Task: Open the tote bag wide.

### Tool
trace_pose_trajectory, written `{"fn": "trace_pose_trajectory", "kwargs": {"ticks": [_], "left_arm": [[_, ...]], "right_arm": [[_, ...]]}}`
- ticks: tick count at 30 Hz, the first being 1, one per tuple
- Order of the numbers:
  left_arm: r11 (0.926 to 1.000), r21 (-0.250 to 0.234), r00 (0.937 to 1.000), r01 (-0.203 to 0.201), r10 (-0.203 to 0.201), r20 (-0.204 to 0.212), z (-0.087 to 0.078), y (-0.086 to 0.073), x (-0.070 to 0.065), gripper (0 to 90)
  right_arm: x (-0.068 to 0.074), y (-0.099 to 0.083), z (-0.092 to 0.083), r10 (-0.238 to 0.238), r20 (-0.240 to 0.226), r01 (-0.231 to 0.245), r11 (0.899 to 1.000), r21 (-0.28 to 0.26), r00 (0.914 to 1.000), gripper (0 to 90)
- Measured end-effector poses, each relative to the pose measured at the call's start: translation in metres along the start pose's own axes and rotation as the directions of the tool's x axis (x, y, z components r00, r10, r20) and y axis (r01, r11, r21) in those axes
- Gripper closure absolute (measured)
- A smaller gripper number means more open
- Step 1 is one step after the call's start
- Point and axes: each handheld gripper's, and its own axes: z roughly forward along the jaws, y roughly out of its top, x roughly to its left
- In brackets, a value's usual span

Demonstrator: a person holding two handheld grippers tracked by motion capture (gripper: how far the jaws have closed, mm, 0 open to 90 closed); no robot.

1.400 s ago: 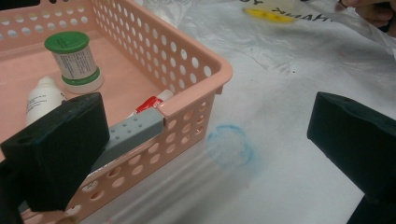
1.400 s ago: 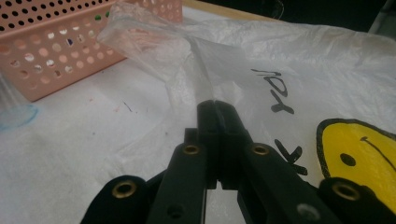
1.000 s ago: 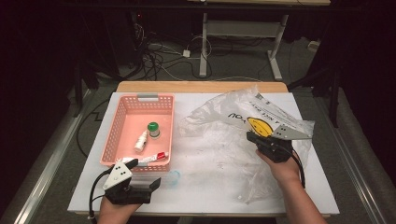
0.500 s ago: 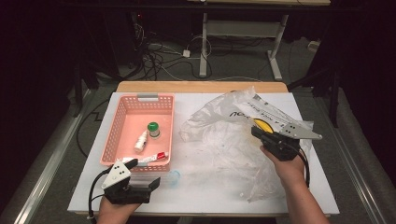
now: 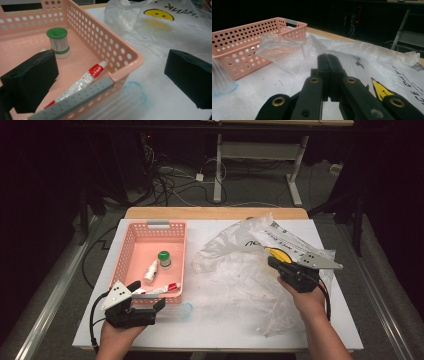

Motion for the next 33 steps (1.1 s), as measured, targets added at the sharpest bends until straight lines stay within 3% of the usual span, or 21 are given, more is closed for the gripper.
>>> {"fn": "trace_pose_trajectory", "kwargs": {"ticks": [6,10,14,16,17,20,22,24,25,26,27,28,30,32,33], "left_arm": [[0.9995,0.019,0.9995,0.026,-0.025,-0.017,0.004,0.019,0.016,0.0],[0.9969,0.077,0.9996,0.019,-0.018,-0.020,0.011,0.032,0.024,0.0],[0.9860,0.166,0.9998,0.020,-0.019,-0.011,0.022,0.043,0.030,4.7],[0.9816,0.188,0.9993,0.033,-0.035,0.011,0.028,0.046,0.033,14.6],[0.9778,0.204,0.9989,0.046,-0.047,-0.002,0.031,0.048,0.035,15.3],[0.9616,0.268,0.9979,0.059,-0.064,0.009,0.042,0.051,0.039,20.3],[0.9468,0.313,0.9968,0.075,-0.080,0.003,0.050,0.052,0.042,24.0],[0.9282,0.361,0.9956,0.091,-0.093,-0.011,0.056,0.053,0.044,28.7],[0.9132,0.395,0.9942,0.102,-0.107,-0.009,0.060,0.054,0.045,33.5],[0.9061,0.411,0.9938,0.100,-0.111,0.004,0.062,0.055,0.045,36.9],[0.9007,0.424,0.9939,0.095,-0.110,0.011,0.064,0.055,0.045,46.9],[0.8964,0.433,0.9940,0.093,-0.109,0.011,0.066,0.056,0.044,46.9],[0.8826,0.459,0.9929,0.100,-0.118,0.012,0.070,0.058,0.044,58.9],[0.8641,0.494,0.9923,0.099,-0.123,0.017,0.074,0.061,0.044,62.0],[0.8602,0.501,0.9936,0.096,-0.113,0.004,0.077,0.063,0.044,63.3]], "right_arm": [[-0.001,0.000,0.000,0.004,-0.003,-0.004,1.000,-0.001,1.0000,90.0],[0.000,0.000,0.001,0.003,-0.011,-0.003,1.000,0.001,0.9999,90.0],[0.001,0.000,0.001,-0.003,-0.014,0.003,1.000,0.002,0.9999,90.0],[0.001,0.000,0.002,-0.001,-0.015,0.001,1.000,0.004,0.9999,90.0],[0.001,0.000,0.002,0.000,-0.015,0.000,1.000,0.005,0.9999,90.0],[0.000,0.000,0.001,0.004,-0.018,-0.004,1.000,0.005,0.9998,90.0],[0.000,-0.001,0.001,0.004,-0.018,-0.004,1.000,0.006,0.9998,90.0],[0.000,-0.001,0.001,0.005,-0.019,-0.005,1.000,0.006,0.9998,90.0],[0.000,-0.001,0.001,0.008,-0.019,-0.007,1.000,0.008,0.9998,90.0],[-0.001,-0.001,0.001,0.010,-0.021,-0.009,1.000,0.007,0.9997,90.0],[-0.001,-0.001,0.001,0.013,-0.022,-0.012,1.000,0.007,0.9997,90.0],[-0.001,-0.001,0.001,0.013,-0.022,-0.012,1.000,0.007,0.9997,90.0],[-0.002,0.000,0.000,0.017,-0.021,-0.017,1.000,0.003,0.9996,90.0],[-0.002,-0.001,0.000,0.017,-0.022,-0.017,1.000,0.005,0.9996,90.0],[-0.002,-0.001,0.000,0.017,-0.021,-0.017,1.000,0.006,0.9996,90.0]]}}
